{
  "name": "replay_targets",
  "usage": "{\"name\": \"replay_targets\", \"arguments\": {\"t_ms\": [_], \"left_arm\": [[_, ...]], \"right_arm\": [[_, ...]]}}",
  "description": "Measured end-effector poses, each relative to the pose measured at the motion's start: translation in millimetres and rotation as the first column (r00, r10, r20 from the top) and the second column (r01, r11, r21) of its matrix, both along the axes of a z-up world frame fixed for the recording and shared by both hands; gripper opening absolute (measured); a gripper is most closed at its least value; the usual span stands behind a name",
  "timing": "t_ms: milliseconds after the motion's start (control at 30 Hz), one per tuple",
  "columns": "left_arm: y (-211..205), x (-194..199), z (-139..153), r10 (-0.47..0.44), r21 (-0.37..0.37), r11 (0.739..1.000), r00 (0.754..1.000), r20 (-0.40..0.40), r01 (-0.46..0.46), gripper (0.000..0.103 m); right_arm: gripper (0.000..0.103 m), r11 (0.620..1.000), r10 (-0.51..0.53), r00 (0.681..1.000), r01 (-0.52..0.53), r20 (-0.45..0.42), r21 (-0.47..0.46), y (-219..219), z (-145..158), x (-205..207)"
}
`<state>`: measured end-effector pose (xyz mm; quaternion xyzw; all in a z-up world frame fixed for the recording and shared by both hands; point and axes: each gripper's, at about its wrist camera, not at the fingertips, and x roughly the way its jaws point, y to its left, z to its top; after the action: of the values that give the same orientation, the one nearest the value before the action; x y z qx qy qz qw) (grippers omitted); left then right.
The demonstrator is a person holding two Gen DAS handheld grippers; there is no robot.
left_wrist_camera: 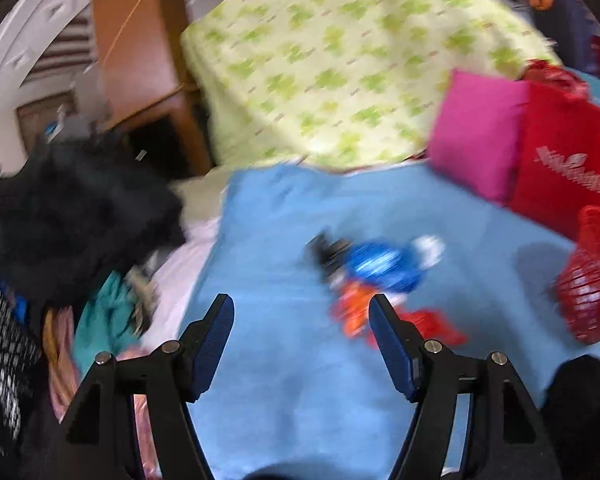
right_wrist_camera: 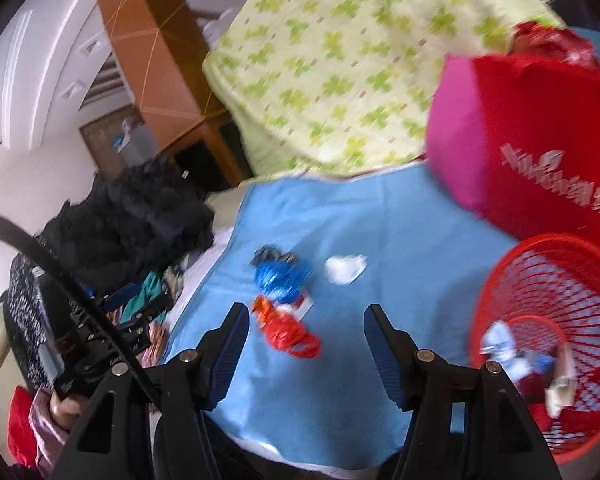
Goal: Collect trash
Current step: 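Bring both tools back over the blue cloth toward the remaining trash, then grasp the red plastic bag with the right tool while the left tool grasps the orange wrapper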
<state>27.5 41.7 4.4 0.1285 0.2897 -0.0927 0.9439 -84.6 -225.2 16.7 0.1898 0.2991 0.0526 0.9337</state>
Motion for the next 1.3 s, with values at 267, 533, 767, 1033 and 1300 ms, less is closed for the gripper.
{"name": "replay_targets", "arguments": {"t_ms": [267,533,767,1033,1300], "left_arm": [[60.6,22.4,-54.8,0.103,-0.007,0.994,0.984,-0.143,-0.105,0.071],[49.9,52.4,-70.0,-0.076,-0.134,0.99,0.97,-0.23,0.046,0.071],[19.4,95.3,-86.4,-0.272,-0.255,0.946,0.917,-0.292,0.199,0.071],[-27.0,136.2,-108.3,-0.364,-0.3,0.917,0.86,-0.357,0.263,0.071],[-56.5,165.6,-130.3,-0.362,-0.314,0.919,0.824,-0.436,0.237,0.032]], "right_arm": [[0.064,0.982,0.186,0.969,-0.177,-0.163,0.069,51.4,-71.3,83.2],[0.065,0.965,0.259,0.923,-0.26,-0.283,0.037,89.2,-148.6,173.0],[0.058,0.942,0.332,0.885,-0.33,-0.325,0.064,107.2,-194.0,195.7],[0.028,0.959,0.281,0.914,-0.282,-0.293,0.041,83.0,-201.5,168.0],[0.046,0.959,0.283,0.908,-0.264,-0.309,0.1,49.6,-189.1,143.1]]}}
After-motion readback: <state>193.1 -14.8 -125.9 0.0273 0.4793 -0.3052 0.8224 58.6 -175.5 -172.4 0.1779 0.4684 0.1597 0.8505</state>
